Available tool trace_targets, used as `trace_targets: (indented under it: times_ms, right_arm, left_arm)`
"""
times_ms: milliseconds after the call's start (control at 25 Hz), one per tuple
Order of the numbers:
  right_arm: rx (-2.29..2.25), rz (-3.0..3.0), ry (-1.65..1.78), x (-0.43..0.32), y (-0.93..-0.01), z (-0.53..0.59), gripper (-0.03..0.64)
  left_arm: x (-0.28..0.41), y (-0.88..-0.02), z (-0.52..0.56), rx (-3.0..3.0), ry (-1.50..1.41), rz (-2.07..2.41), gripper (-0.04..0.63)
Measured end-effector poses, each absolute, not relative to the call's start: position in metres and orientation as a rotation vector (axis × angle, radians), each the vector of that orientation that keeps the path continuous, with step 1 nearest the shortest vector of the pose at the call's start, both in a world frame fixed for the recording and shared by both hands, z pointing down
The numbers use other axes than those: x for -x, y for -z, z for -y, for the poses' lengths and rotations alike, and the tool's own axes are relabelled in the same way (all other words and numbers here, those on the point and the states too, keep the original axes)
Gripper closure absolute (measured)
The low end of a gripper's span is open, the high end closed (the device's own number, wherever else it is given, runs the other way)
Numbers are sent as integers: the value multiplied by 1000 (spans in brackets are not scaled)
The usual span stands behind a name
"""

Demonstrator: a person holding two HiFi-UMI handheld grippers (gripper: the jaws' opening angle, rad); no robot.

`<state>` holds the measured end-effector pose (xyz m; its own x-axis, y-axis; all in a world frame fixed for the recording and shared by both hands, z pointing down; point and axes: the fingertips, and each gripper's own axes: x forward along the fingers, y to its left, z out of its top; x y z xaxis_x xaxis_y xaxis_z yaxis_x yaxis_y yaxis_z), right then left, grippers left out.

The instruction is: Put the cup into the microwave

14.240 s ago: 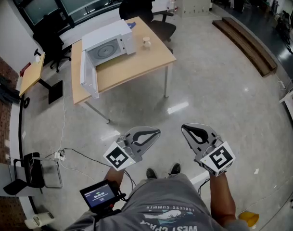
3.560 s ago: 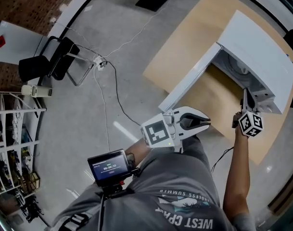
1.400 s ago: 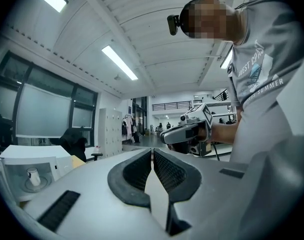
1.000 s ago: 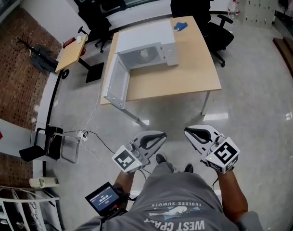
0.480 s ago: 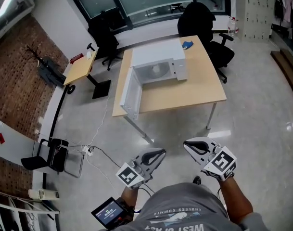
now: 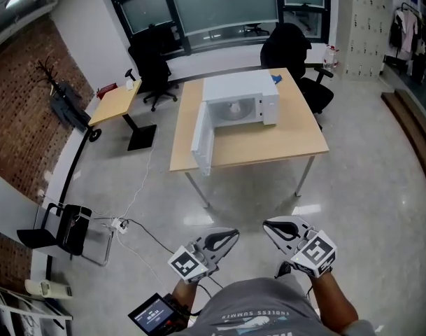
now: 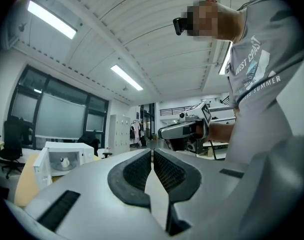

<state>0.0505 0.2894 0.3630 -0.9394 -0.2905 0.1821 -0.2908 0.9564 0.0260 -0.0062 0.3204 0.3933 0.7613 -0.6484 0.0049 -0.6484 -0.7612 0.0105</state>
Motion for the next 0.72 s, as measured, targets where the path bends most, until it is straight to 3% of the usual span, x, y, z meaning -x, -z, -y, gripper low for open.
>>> trace_targets:
  times_ms: [440, 720]
  right_arm:
    - [-605, 2916, -52, -69, -364, -343, 598]
    - [-563, 2921, -99, -33, -373, -347, 598]
  left_arm:
    - [-2, -391, -365, -2960, -34, 970, 571]
    - [26, -400, -364, -3024, -7, 954, 572]
